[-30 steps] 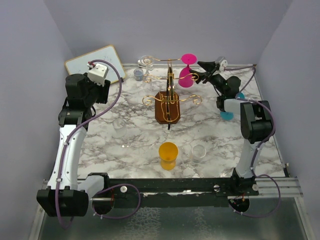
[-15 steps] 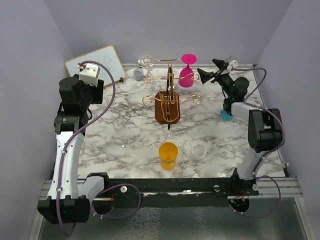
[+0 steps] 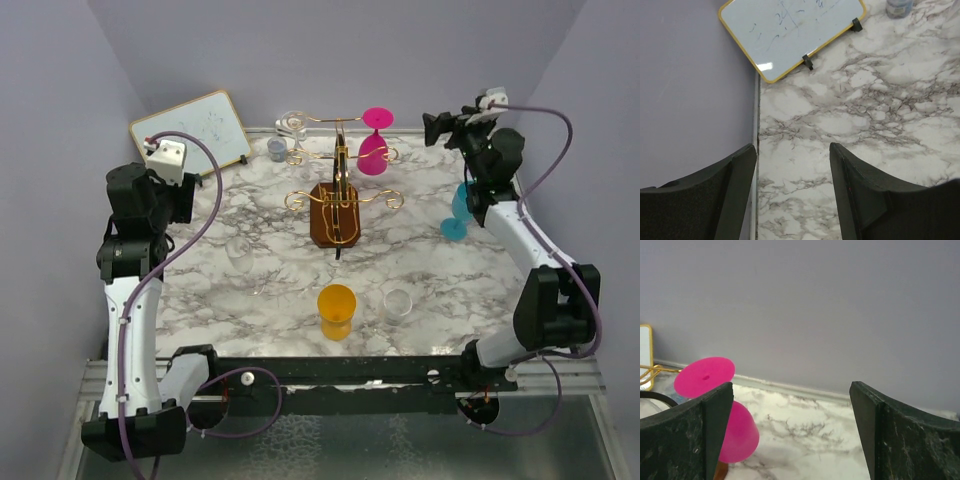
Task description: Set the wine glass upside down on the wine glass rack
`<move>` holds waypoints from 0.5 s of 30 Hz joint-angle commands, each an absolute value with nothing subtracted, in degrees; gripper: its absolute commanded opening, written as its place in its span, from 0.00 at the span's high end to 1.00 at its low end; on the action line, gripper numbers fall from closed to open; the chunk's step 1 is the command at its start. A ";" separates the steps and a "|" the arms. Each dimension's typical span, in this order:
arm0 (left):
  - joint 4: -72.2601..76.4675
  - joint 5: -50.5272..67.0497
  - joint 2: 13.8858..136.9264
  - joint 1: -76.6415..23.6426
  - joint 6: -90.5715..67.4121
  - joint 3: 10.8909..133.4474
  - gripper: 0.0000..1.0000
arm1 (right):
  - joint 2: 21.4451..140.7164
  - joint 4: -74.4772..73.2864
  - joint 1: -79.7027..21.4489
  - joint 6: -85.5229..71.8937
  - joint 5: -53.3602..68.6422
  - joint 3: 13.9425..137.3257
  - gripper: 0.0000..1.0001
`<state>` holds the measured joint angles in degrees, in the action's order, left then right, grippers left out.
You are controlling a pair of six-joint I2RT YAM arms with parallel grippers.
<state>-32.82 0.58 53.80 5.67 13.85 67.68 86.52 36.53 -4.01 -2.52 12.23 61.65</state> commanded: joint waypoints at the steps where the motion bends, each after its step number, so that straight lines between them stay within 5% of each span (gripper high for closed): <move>1: -42.06 3.01 54.40 6.68 19.03 70.79 0.38 | 82.27 2.25 -3.69 -12.51 0.56 73.16 0.01; 15: -64.88 23.59 66.01 6.55 20.04 86.14 0.37 | 60.51 -19.93 -3.69 -29.12 4.52 63.86 0.01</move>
<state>-54.65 12.23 63.24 6.37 18.13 80.40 60.71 -7.42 -3.99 -24.12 2.20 62.57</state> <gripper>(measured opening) 0.638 0.994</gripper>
